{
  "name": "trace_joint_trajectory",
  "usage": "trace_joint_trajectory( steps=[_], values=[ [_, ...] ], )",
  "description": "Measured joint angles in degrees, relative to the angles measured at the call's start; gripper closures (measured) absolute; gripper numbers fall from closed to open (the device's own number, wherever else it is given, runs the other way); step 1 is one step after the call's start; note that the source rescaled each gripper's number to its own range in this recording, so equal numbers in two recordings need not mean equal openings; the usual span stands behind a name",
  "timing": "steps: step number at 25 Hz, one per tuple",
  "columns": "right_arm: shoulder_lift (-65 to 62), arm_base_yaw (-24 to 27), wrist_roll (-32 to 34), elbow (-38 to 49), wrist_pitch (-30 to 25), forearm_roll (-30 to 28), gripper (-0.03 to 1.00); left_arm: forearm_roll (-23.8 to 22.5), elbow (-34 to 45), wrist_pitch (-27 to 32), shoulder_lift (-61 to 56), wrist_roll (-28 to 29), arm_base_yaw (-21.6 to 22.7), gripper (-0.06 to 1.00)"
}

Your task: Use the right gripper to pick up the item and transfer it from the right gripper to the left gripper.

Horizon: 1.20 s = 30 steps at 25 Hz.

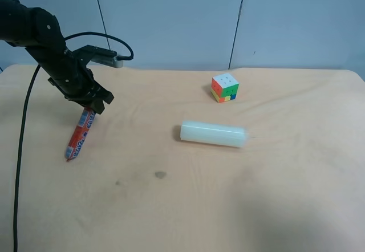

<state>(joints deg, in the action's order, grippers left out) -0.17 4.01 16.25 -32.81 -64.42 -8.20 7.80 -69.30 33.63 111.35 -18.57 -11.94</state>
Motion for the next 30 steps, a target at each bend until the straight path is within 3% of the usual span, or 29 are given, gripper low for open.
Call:
trace_joint_trajectory(
  steps=[21, 22, 26, 28, 30],
  values=[
    [0.0, 0.0, 0.0, 0.0, 0.0, 0.0, -0.03, 2.88, -0.08, -8.65, 3.95, 0.05, 0.0, 0.91],
    [0.0, 0.0, 0.0, 0.0, 0.0, 0.0, -0.03, 3.01, -0.08, -8.79, 3.95, -0.01, 0.0, 0.83],
    [0.0, 0.0, 0.0, 0.0, 0.0, 0.0, -0.03, 3.2, -0.08, -9.09, 4.0, -0.21, 0.0, 0.13],
    [0.0, 0.0, 0.02, 0.0, 0.0, 0.0, -0.03, 3.2, -0.08, -9.09, 4.0, -0.21, 0.0, 0.0],
    [0.0, 0.0, 0.02, 0.0, 0.0, 0.0, -0.03, 3.2, -0.08, -9.22, 4.0, -0.21, 0.0, -0.03]
  ],
)
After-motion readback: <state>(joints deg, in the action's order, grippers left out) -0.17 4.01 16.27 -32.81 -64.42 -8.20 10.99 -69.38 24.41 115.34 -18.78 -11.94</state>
